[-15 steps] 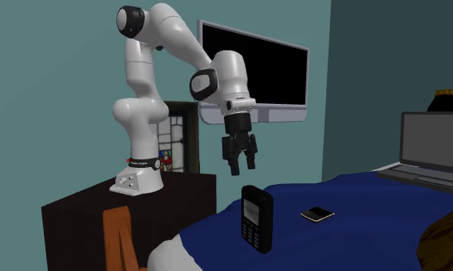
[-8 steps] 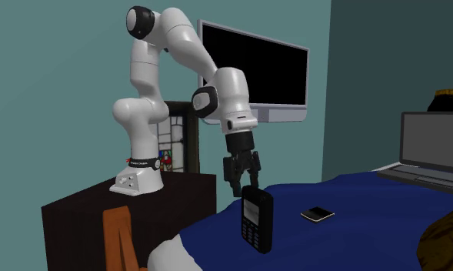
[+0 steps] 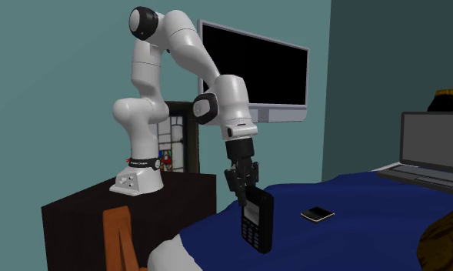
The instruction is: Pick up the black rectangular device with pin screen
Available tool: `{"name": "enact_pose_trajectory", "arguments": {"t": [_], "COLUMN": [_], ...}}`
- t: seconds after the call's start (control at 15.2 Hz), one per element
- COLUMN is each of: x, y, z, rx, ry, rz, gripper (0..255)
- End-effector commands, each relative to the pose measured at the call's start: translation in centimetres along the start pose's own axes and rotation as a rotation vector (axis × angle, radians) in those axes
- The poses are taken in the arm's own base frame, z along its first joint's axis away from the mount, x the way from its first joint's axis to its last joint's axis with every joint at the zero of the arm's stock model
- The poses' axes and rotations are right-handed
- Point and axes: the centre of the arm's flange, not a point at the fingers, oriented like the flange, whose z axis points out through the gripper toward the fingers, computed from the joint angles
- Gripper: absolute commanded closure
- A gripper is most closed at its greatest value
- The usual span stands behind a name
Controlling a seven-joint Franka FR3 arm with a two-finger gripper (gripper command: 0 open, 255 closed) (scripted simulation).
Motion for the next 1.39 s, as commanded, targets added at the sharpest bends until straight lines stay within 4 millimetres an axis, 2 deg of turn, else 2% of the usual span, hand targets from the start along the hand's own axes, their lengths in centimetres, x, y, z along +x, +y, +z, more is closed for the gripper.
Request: {"name": "enact_pose_trajectory", "arguments": {"t": [0.0, 0.33, 1.32], "x": [0.0, 0.0, 1.7], "y": [0.0, 0.0, 0.4], "z": [0.1, 0.1, -7.6], "rx": [0.0, 0.0, 0.0], "ry": [-0.002, -0.002, -0.002], "rz": [0.0, 0.0, 0.0], "gripper": [255, 255, 255]}}
